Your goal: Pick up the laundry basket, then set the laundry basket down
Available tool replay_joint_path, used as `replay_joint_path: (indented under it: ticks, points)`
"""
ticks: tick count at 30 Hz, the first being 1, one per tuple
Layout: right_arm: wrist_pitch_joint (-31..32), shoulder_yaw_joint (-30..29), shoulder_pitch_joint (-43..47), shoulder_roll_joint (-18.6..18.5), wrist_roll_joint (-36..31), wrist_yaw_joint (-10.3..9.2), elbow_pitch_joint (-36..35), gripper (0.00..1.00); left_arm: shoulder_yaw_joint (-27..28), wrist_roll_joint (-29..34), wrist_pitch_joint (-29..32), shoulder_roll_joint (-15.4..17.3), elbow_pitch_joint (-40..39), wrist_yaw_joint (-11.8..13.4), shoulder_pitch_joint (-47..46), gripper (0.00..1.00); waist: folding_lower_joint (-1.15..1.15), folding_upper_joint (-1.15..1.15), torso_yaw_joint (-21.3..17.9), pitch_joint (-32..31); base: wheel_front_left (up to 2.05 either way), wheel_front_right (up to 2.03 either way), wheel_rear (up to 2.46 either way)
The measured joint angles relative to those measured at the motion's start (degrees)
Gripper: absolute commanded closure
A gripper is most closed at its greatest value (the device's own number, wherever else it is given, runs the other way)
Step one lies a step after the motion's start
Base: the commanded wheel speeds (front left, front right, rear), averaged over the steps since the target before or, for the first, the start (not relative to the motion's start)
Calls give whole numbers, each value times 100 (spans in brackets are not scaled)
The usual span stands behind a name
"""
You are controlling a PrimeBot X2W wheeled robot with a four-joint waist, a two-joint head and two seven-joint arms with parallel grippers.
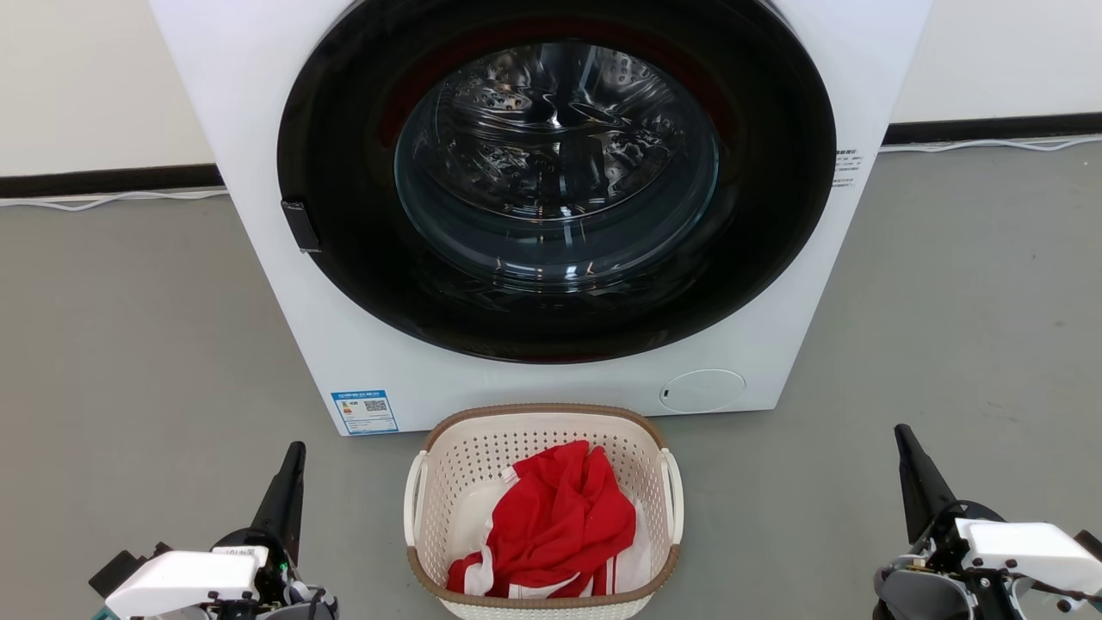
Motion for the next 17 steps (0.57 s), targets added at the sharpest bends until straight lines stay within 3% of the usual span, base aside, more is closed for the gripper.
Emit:
replay_joint_path:
  ticks: [17]
  points:
    - [12,-5,0,1,0,0,0,100,14,1,2,-22,0,0,0,100,0,0,0,0,0,0,0]
